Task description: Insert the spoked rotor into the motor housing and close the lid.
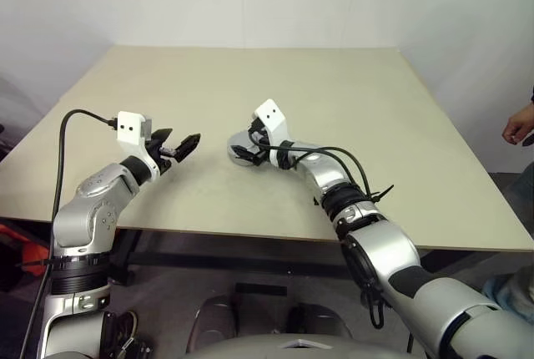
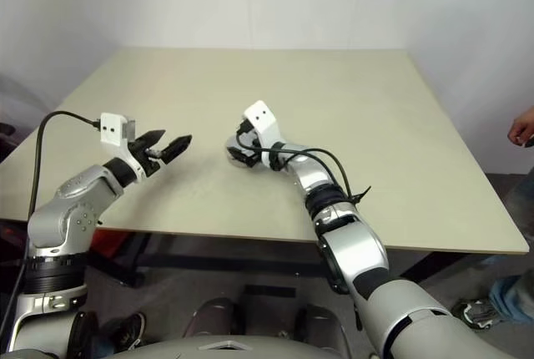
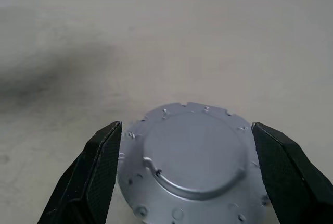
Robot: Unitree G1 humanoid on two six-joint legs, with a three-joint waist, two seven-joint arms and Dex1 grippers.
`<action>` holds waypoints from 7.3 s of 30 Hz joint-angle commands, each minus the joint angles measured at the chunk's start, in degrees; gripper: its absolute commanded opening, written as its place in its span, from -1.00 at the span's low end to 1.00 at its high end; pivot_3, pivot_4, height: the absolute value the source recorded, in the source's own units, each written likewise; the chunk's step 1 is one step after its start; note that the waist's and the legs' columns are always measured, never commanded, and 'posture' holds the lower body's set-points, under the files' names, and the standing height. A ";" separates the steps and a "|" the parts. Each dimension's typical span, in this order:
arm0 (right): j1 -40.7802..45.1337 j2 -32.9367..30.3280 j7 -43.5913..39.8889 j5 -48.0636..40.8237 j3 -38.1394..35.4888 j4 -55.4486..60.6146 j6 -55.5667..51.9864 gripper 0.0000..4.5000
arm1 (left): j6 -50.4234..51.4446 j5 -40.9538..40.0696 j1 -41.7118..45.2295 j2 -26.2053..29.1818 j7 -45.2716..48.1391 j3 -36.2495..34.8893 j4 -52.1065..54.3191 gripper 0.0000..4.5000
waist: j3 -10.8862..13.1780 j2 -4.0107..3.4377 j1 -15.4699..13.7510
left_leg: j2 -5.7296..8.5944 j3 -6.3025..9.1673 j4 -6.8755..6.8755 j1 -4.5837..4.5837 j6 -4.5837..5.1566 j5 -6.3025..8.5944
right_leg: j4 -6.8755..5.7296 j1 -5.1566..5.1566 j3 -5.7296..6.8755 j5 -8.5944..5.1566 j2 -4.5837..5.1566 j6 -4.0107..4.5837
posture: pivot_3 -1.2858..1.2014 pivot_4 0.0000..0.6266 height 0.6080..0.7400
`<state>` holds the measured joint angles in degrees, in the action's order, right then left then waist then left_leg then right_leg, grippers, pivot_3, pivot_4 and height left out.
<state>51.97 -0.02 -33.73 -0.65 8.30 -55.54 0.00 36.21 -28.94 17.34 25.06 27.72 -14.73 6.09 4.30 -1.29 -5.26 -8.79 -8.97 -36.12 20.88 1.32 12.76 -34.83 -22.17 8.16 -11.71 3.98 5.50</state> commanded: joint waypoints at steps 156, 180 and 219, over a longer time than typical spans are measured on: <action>10.46 5.92 -11.56 11.56 1.90 -13.81 15.69 0.39 | 2.03 -2.85 -6.44 -2.47 -5.06 0.63 11.04 1.00 | -0.01 0.03 1.42 | -0.09 -0.25 0.01 -0.04 0.04 0.03 | -0.12 -0.15 -0.24 0.02 -0.09 0.12 | 0.03 -1.00 1.00; 11.34 7.43 -12.34 12.36 2.81 -16.45 14.94 0.39 | 1.75 -2.79 -6.93 -2.84 -5.80 1.08 11.68 1.00 | -0.01 0.05 1.19 | -0.09 -0.25 0.00 -0.02 0.07 0.05 | -0.13 -0.14 -0.24 0.02 -0.09 0.13 | 0.03 -1.00 1.00; 3.74 3.60 -9.05 11.04 3.37 -13.50 2.79 0.39 | 1.28 -2.43 -6.39 -2.57 -5.88 0.69 10.43 1.00 | -0.05 0.03 -0.28 | -0.48 -1.06 0.01 -0.35 0.03 0.02 | -0.08 1.22 -0.81 -0.53 0.08 -0.78 | 0.03 -1.00 1.00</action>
<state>57.35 4.47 -41.86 8.81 9.99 -67.51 4.81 38.61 -31.32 10.47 22.10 21.96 -13.09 15.32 4.25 -1.27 -5.54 -9.27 -10.03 -36.12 20.53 1.35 12.78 -34.92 -20.95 7.34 -12.24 4.06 4.72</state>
